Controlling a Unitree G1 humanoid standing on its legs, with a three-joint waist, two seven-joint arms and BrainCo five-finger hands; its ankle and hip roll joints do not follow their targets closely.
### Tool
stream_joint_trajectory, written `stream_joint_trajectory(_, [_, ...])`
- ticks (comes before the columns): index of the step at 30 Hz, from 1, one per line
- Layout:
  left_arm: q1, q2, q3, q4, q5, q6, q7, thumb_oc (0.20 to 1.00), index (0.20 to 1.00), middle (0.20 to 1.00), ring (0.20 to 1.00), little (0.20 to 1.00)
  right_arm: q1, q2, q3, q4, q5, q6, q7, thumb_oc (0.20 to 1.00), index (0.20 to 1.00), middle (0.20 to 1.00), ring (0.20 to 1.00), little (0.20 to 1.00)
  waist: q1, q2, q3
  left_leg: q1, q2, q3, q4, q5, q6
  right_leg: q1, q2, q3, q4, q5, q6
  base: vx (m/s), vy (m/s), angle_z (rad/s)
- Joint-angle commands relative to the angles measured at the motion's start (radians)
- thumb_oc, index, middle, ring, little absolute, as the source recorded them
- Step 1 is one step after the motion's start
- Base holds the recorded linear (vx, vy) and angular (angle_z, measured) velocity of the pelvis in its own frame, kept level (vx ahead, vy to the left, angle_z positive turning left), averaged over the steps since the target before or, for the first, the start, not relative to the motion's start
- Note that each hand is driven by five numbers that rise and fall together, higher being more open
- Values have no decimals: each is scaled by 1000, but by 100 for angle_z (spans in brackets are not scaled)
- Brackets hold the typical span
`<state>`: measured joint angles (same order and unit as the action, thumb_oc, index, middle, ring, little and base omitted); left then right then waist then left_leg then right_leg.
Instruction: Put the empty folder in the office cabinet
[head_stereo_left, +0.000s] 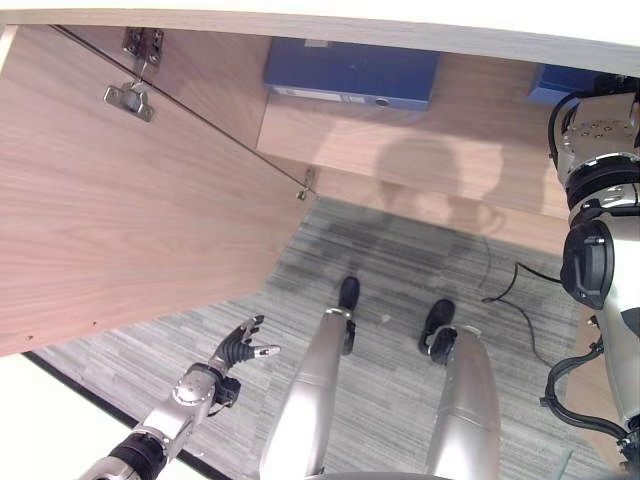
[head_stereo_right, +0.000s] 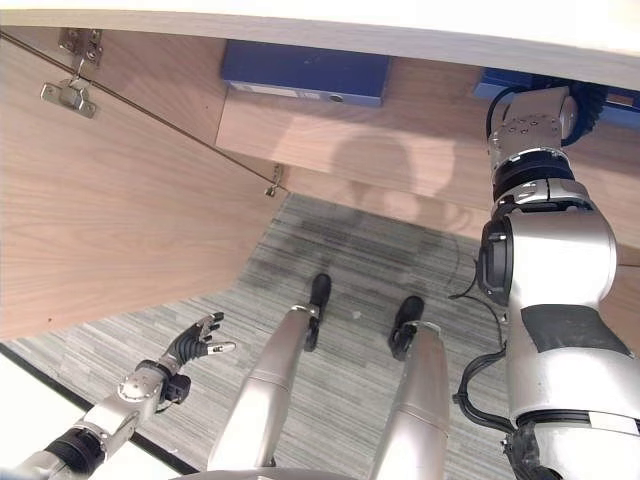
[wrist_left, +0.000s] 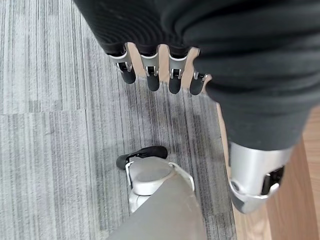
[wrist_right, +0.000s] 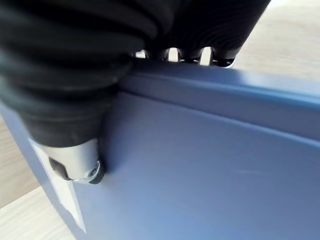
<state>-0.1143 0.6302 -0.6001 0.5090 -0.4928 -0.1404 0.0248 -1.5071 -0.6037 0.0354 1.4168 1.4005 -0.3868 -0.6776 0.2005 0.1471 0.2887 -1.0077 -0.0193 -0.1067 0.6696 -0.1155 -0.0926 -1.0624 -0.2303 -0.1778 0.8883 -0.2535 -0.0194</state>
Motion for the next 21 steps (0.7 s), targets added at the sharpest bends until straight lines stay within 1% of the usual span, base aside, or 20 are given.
stream_joint_trajectory(1, [-24, 32, 6, 8, 10, -19, -5, 1000, 1000, 1000, 1000, 1000, -139, -51, 71, -102, -40, -42, 50, 269, 269, 269, 269, 269, -12, 6, 38, 80, 34, -26, -91, -86, -1, 165, 27, 69, -27, -174, 109, 0, 0, 0])
stream_joint_trajectory(2, [-25, 33, 6, 8, 7, -20, -5, 1000, 1000, 1000, 1000, 1000, -138, -57, 74, -94, -47, -32, 48, 476, 476, 476, 476, 476, -12, 6, 39, 82, 33, -28, -94, -85, 0, 167, 28, 70, -29, -172, 109, 0, 0, 0])
stream_joint_trajectory(3, [-26, 33, 7, 6, 3, -21, -5, 1000, 1000, 1000, 1000, 1000, -137, -59, 77, -87, -49, -23, 51, 573, 573, 573, 573, 573, -12, 7, 40, 81, 33, -29, -95, -84, 0, 166, 27, 71, -29, -170, 110, 0, 0, 0])
stream_joint_trajectory(4, [-27, 34, 9, 6, -3, -22, -5, 1000, 1000, 1000, 1000, 1000, -136, -57, 96, -80, -59, 2, 64, 1000, 1000, 1000, 1000, 1000, -10, 3, 40, 79, 33, -28, -94, -83, -1, 168, 26, 71, -32, -167, 110, 0, 0, 0])
stream_joint_trajectory(6, [-27, 32, 13, 9, -7, -21, -6, 1000, 1000, 1000, 1000, 1000, -133, -58, 104, -74, -66, 14, 75, 1000, 1000, 1000, 1000, 1000, -12, 3, 41, 81, 33, -29, -97, -82, -1, 169, 27, 71, -34, -165, 110, 0, 0, 0])
stream_joint_trajectory(8, [-25, 31, 15, 12, -9, -18, -7, 1000, 1000, 1000, 1000, 1000, -129, -66, 119, -45, -89, 50, 81, 1000, 1000, 1000, 1000, 1000, -13, 0, 41, 80, 33, -27, -99, -79, -1, 169, 27, 71, -37, -163, 110, 0, 0, 0])
stream_joint_trajectory(10, [-23, 29, 15, 16, -10, -15, -4, 1000, 1000, 1000, 1000, 1000, -129, -69, 123, -24, -89, 64, 82, 1000, 1000, 1000, 1000, 1000, -12, 0, 41, 81, 34, -26, -102, -79, -1, 172, 28, 71, -41, -162, 110, 0, 0, 0])
stream_joint_trajectory(16, [-20, 25, 21, 26, -12, -11, 2, 1000, 1000, 1000, 1000, 1000, -110, -73, 116, 16, -98, 98, 81, 1000, 1000, 1000, 1000, 1000, -14, 0, 41, 79, 34, -24, -101, -77, -1, 176, 26, 68, -46, -159, 109, 0, 0, 0])
stream_joint_trajectory(21, [-17, 19, 21, 34, -14, -4, 12, 1000, 1000, 1000, 1000, 1000, -81, -61, 104, 43, -106, 115, 52, 1000, 1000, 1000, 1000, 1000, -20, -5, 43, 79, 36, -22, -105, -76, 0, 179, 29, 69, -54, -154, 110, 0, 0, 0])
